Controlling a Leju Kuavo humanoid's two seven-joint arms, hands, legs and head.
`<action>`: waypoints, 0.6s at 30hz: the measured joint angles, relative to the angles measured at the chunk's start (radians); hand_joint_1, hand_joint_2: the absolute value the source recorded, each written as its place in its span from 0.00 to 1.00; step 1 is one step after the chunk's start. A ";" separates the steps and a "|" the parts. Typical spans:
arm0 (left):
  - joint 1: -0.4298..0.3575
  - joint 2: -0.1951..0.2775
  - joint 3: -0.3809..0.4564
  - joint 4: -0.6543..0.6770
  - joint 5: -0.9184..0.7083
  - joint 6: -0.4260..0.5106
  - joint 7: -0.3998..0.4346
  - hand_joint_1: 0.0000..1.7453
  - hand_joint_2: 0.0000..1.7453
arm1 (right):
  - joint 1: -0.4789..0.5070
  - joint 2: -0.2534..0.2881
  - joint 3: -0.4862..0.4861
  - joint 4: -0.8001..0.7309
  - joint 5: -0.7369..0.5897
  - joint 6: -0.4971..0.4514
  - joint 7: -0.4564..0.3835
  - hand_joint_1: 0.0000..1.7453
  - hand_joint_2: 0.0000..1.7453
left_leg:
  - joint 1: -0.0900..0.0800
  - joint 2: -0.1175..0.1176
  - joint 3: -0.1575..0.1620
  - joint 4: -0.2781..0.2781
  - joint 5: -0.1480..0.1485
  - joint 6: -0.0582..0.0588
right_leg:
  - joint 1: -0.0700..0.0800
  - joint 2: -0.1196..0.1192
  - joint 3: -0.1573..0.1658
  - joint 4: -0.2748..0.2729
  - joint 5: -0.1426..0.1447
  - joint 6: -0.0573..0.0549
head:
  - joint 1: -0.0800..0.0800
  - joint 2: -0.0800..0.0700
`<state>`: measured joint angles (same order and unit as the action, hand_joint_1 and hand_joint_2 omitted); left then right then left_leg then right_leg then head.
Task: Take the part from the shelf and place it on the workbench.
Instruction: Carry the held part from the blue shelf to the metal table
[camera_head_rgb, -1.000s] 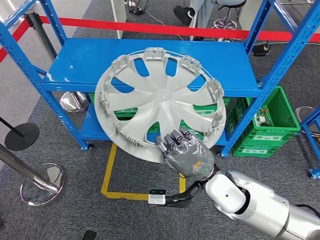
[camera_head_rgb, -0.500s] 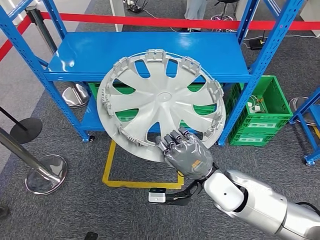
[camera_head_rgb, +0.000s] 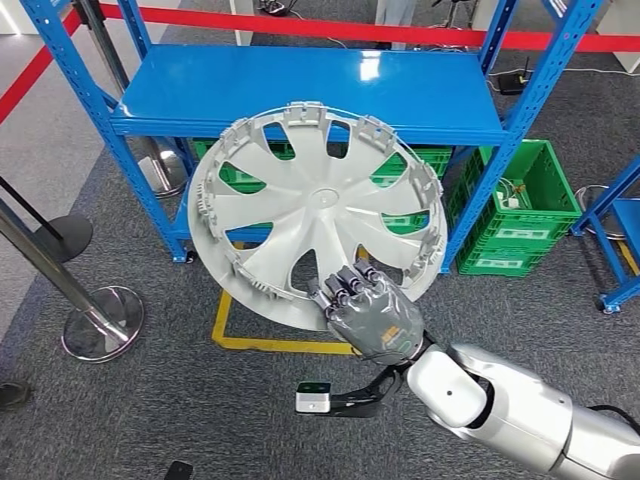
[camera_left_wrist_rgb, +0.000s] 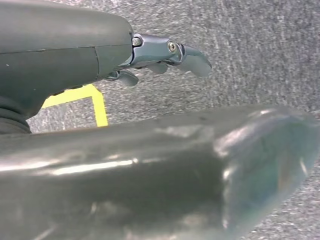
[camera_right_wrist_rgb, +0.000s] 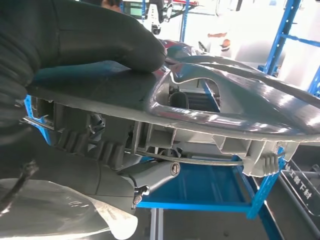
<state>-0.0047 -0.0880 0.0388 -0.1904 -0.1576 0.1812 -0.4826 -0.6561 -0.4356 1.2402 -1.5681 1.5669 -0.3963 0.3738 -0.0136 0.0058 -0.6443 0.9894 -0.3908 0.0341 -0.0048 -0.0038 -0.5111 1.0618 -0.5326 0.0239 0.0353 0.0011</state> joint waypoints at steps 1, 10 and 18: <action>0.000 0.000 0.000 0.000 0.000 0.000 0.000 0.00 0.00 | 0.000 0.000 -0.003 -0.001 0.000 -0.003 -0.002 1.00 1.00 | 0.000 0.000 -0.007 0.000 0.011 -0.004 | 0.003 0.001 0.039 -0.061 -0.009 -0.003 | 0.000 0.000; 0.007 0.011 0.012 0.002 -0.005 -0.005 0.000 0.00 0.00 | 0.029 0.018 -0.034 -0.001 0.000 -0.034 0.017 1.00 1.00 | 0.017 -0.004 -0.081 0.267 -0.168 -0.060 | -0.001 -0.008 -0.019 -0.106 0.053 -0.038 | -0.006 0.000; 0.005 0.018 0.014 0.002 -0.011 -0.007 -0.002 0.00 0.00 | 0.046 0.043 -0.061 -0.001 0.000 -0.033 0.002 1.00 1.00 | 0.015 -0.011 0.133 0.010 -0.116 -0.038 | -0.002 -0.007 -0.103 -0.064 0.100 -0.001 | -0.005 0.000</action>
<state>-0.0002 -0.0702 0.0528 -0.1882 -0.1684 0.1738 -0.4850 -0.6105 -0.3928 1.1796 -1.5692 1.5671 -0.4290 0.3763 0.0017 -0.0051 -0.5114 0.9992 -0.5069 -0.0038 -0.0070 -0.0109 -0.6138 0.9977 -0.4329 0.0224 0.0299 0.0011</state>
